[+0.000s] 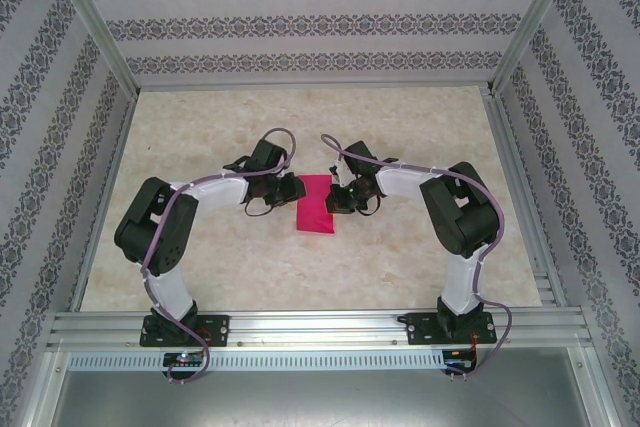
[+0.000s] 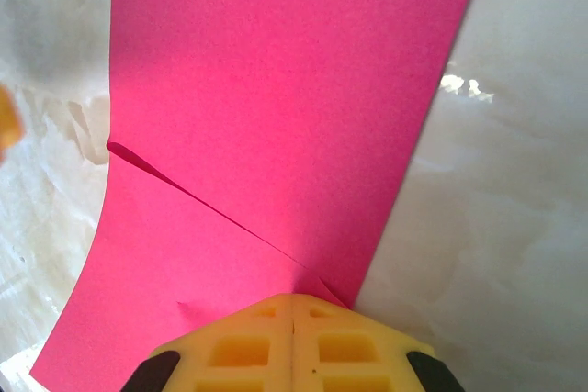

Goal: Fold a paper plane with a square sheet of paper (pick it up from the middle)
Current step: Fold the triangle a second time at the center of the table.

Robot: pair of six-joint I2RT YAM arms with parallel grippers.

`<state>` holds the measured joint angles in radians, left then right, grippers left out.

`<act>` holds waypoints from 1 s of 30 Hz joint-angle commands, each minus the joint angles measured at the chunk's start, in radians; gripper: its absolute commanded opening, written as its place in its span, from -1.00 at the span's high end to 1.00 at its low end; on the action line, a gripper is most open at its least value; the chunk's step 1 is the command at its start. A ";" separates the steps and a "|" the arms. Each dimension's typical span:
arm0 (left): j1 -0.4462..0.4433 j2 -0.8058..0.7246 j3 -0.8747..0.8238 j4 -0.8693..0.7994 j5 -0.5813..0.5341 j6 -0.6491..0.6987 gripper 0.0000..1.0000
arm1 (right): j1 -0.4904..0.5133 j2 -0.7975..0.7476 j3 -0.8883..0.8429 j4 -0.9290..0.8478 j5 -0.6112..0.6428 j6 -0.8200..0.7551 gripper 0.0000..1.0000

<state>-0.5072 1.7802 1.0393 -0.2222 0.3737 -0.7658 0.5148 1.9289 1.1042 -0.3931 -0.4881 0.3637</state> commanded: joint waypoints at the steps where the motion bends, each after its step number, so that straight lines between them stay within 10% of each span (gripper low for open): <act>1: -0.050 -0.019 0.017 -0.031 0.024 0.037 0.56 | -0.007 0.081 -0.052 -0.091 0.157 -0.022 0.91; 30: -0.096 0.128 -0.047 -0.114 -0.086 -0.066 0.84 | 0.037 -0.236 -0.067 -0.097 -0.019 0.079 0.79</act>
<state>-0.5880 1.8809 1.0340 -0.2226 0.3824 -0.8200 0.5247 1.7557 1.0706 -0.4713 -0.4984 0.4152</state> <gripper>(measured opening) 0.084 0.103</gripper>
